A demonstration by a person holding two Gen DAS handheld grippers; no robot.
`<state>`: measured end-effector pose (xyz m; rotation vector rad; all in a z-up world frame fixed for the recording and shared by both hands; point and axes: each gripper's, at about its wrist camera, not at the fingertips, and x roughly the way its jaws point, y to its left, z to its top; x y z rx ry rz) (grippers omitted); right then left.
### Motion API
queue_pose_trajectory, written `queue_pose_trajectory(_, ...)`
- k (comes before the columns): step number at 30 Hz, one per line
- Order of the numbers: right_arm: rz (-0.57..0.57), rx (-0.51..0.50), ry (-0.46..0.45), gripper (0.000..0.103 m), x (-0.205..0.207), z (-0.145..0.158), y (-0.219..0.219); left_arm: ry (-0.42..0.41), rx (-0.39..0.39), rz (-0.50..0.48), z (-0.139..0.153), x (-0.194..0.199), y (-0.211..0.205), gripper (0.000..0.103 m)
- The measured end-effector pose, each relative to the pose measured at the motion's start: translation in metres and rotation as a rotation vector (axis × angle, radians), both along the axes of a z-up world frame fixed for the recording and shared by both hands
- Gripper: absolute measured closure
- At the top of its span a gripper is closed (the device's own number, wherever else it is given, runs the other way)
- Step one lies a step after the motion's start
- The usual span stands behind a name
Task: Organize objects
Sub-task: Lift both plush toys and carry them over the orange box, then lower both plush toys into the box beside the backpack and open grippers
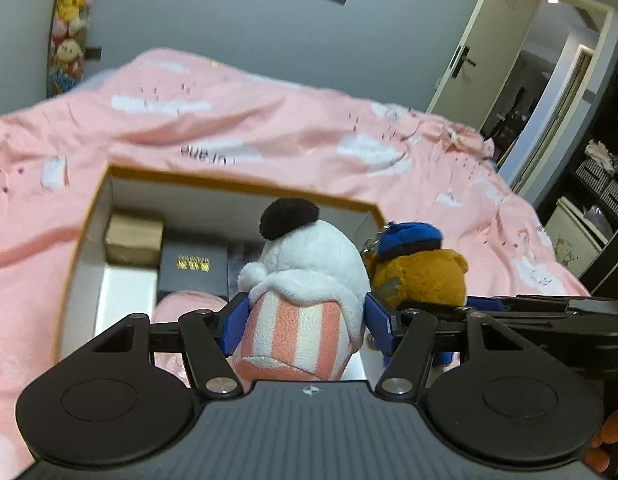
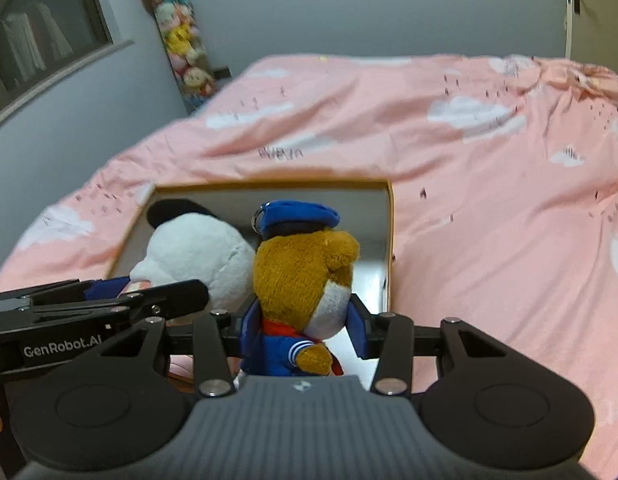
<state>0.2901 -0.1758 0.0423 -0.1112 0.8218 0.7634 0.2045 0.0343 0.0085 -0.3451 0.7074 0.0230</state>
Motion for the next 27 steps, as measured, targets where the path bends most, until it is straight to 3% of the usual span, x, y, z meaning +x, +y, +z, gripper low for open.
queue_pose_trajectory(9, 0.036, -0.08, 0.107, 0.057, 0.022, -0.031, 0.01, 0.077, -0.032, -0.007, -0.031, 0.01, 0.007, 0.032)
queue_pose_trajectory(19, 0.04, -0.11, 0.27, 0.057, 0.047, -0.046, 0.02, 0.116, 0.025, -0.032, -0.049, 0.016, 0.004, 0.032)
queue_pose_trajectory(24, 0.026, -0.142, 0.286, 0.057, 0.053, -0.052, 0.024, 0.148, 0.042, -0.096, -0.054, 0.022, -0.003, 0.031)
queue_pose_trajectory(27, 0.044, -0.196, 0.238, 0.057, 0.048, -0.053, 0.033, 0.163, 0.039, -0.095, -0.06, 0.022, -0.004, 0.031)
